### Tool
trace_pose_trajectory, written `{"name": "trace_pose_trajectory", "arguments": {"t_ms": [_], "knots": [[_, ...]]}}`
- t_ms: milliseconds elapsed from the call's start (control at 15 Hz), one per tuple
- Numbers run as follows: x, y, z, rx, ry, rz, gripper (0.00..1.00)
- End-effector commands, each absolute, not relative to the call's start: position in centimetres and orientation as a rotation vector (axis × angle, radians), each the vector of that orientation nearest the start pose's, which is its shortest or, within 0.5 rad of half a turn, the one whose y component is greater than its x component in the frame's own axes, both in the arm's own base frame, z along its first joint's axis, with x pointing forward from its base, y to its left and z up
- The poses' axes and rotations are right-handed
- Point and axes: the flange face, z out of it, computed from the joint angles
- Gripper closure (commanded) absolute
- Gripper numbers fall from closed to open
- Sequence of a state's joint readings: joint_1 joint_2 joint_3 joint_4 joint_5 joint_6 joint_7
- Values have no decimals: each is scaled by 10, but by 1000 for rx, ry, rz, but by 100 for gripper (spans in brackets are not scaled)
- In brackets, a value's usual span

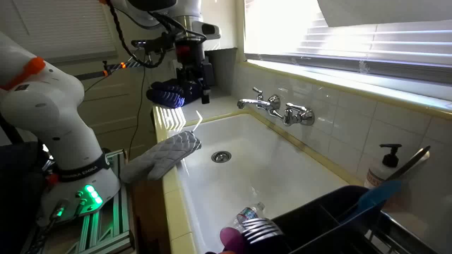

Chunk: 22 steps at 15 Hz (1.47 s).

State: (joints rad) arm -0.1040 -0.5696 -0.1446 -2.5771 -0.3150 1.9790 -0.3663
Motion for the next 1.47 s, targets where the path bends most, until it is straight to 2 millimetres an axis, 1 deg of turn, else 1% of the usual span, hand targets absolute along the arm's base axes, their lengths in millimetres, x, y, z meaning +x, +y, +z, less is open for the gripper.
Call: {"name": "trace_pose_trajectory", "arguments": {"t_ms": [0, 533, 667, 1000, 1133, 1333, 1400], "knots": [[353, -110, 446, -3299, -451, 148, 0], [353, -110, 446, -3299, -451, 148, 0], [354, -100, 433, -3245, -530, 153, 0], [353, -78, 411, -3066, -757, 130, 0], [352, -76, 401, -2984, -824, 112, 0], [349, -76, 381, -2896, -868, 98, 0], [351, -77, 396, -2955, -837, 133, 0]]}}
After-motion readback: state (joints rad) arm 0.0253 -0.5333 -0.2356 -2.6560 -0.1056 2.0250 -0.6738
